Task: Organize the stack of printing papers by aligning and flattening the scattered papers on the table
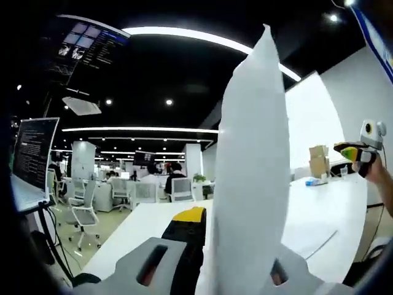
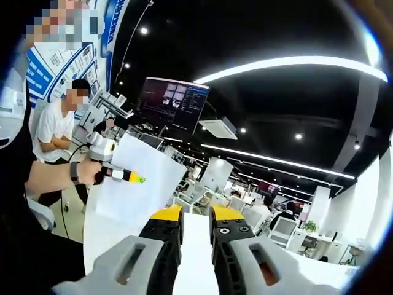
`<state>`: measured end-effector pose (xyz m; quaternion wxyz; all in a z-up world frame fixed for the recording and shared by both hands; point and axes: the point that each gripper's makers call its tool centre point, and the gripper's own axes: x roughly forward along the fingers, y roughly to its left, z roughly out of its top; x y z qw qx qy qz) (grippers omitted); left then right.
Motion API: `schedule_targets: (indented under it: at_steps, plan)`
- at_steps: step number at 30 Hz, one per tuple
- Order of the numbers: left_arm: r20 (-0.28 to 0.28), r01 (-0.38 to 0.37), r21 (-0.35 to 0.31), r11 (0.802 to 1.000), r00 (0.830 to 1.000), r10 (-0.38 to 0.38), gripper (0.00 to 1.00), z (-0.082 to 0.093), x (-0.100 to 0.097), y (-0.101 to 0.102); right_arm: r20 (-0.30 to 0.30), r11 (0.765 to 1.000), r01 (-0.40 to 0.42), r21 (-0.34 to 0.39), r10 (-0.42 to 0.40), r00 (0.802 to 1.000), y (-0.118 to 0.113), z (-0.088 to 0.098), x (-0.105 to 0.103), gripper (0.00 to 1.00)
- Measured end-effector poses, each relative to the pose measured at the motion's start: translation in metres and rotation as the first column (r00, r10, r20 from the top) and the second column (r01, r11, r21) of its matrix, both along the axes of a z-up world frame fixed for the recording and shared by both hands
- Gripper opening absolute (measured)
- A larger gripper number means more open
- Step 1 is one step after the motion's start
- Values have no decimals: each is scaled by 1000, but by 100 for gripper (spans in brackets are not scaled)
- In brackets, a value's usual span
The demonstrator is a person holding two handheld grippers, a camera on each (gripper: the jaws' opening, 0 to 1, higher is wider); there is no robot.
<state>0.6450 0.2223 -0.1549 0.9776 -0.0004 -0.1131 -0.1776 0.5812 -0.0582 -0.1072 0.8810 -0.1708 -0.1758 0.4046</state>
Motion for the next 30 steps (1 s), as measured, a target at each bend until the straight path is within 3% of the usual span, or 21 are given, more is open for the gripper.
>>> schedule_targets:
  at_steps: [2, 5, 11, 15, 17, 22, 24, 30]
  plan:
    - [-14, -4, -8, 1000, 1000, 4, 18, -5, 3, 5, -1, 1000, 1, 0, -1, 1000, -1, 0, 0, 13]
    - [-49, -21, -4, 1000, 999, 21, 18, -18, 8, 14, -3, 1000, 3, 1, -3, 1000, -2, -1, 1, 13]
    - [-33, -32, -38, 999, 999, 31, 8, -24, 10, 26, -9, 1000, 8, 0, -8, 1000, -4, -4, 3, 13]
    - [-28, -26, -156, 987, 999, 22, 6, -21, 11, 36, -11, 1000, 11, -3, -11, 1000, -4, -5, 3, 13]
    - [-21, -20, -222, 975, 1000, 15, 6, -19, 11, 42, -12, 1000, 11, -4, -11, 1000, -4, -5, 3, 13]
    - [-18, 30, -389, 921, 999, -39, 6, -17, 13, 51, -17, 1000, 13, -6, -14, 1000, -4, -7, 4, 13]
    - [-25, 24, -393, 919, 999, -37, 6, -20, 14, 53, -17, 1000, 12, -6, -13, 1000, -4, -7, 4, 13]
    - [-30, 67, -520, 851, 995, -96, 6, -28, 19, 50, -23, 1000, 13, 1, -13, 1000, -6, -7, 5, 13]
